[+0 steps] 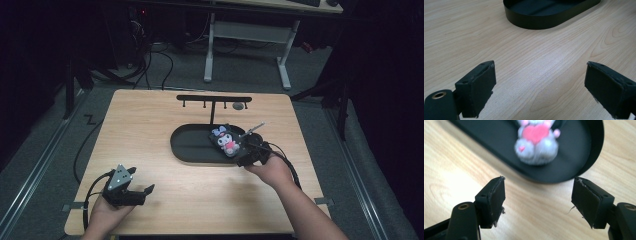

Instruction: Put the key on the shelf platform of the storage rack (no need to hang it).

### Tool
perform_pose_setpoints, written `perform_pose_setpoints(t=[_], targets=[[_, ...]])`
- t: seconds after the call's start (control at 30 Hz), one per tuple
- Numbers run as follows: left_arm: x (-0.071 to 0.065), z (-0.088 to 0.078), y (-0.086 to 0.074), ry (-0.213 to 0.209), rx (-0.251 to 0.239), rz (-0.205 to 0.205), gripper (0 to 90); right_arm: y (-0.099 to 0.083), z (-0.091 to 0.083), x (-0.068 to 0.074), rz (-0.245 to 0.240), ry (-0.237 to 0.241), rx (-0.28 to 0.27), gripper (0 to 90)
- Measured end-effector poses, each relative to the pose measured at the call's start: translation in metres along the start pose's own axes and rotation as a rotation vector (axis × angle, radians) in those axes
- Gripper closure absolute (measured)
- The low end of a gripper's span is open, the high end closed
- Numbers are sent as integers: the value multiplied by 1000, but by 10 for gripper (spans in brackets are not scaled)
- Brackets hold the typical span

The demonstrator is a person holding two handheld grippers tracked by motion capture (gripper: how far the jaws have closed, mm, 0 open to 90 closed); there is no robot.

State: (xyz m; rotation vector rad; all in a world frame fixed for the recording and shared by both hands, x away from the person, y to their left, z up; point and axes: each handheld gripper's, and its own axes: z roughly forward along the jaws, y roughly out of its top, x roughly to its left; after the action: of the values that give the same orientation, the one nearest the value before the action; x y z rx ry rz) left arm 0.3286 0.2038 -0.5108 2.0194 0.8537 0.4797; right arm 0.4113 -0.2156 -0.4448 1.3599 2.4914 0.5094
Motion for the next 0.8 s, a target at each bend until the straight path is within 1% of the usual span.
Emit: perform_pose_setpoints(t=[0.07,0.13,0.17,0.27,0.4,0.57,0.6,0.67,0.73,0.8], targets=[[0,0,0,0,3,4,107,-8,0,4,9,1,-9,276],[-2,1,1,0,2,7,107,-16,0,6,4,11,-21,275],[-2,1,1,0,3,8,107,-21,0,10,2,7,-31,275],[-3,2,1,0,5,12,107,-32,0,14,-2,8,-51,275],[-3,2,1,-1,6,13,107,-46,0,20,-4,4,-91,275],[-4,2,1,1,10,16,107,-66,3,23,2,-10,-157,283],[-4,2,1,1,11,17,107,-72,4,23,3,-13,-176,284],[-4,2,1,1,12,17,107,-79,5,23,23,-11,-203,285],[-4,2,1,0,16,20,107,-90,6,23,38,-6,-247,289],[-4,3,1,3,18,20,107,-98,7,22,49,-11,-277,289]])
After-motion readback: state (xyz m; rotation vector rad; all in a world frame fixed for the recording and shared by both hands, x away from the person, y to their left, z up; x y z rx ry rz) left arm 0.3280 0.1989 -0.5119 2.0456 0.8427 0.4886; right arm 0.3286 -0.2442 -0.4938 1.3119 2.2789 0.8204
